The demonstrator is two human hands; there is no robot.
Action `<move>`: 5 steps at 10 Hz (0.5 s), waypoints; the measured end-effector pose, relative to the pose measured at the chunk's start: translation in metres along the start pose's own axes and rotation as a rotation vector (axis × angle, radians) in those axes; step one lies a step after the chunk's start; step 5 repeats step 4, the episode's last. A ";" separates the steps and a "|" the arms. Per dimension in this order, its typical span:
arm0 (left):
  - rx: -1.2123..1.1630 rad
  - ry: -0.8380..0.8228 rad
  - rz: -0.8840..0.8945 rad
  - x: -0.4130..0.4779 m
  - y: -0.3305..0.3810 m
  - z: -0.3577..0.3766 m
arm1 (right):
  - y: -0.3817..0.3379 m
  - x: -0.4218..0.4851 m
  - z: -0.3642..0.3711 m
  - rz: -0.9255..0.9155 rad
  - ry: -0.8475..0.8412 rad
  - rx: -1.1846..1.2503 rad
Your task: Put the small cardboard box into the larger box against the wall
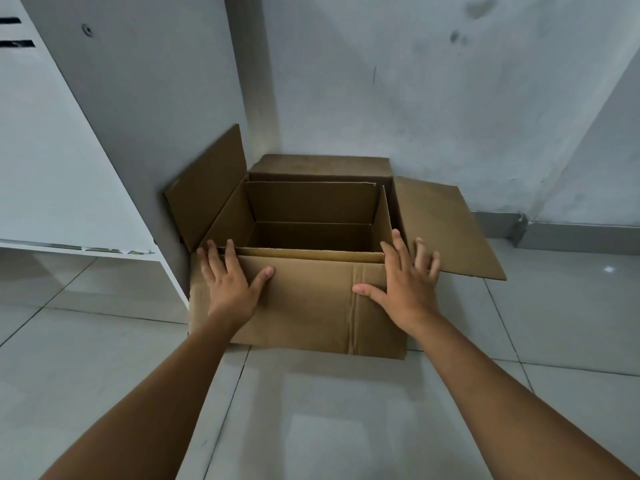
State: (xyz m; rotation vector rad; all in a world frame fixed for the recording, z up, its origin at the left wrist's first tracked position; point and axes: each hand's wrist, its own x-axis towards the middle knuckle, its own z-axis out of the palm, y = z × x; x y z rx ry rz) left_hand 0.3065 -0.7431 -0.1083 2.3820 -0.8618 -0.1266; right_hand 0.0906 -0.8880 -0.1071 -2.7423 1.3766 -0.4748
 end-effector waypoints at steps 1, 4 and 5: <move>0.040 -0.009 -0.001 -0.001 0.001 -0.005 | 0.002 -0.001 -0.007 -0.011 -0.071 0.002; 0.147 -0.228 -0.020 -0.018 0.060 -0.083 | -0.008 0.000 -0.097 0.011 -0.299 0.140; 0.147 -0.228 -0.020 -0.018 0.060 -0.083 | -0.008 0.000 -0.097 0.011 -0.299 0.140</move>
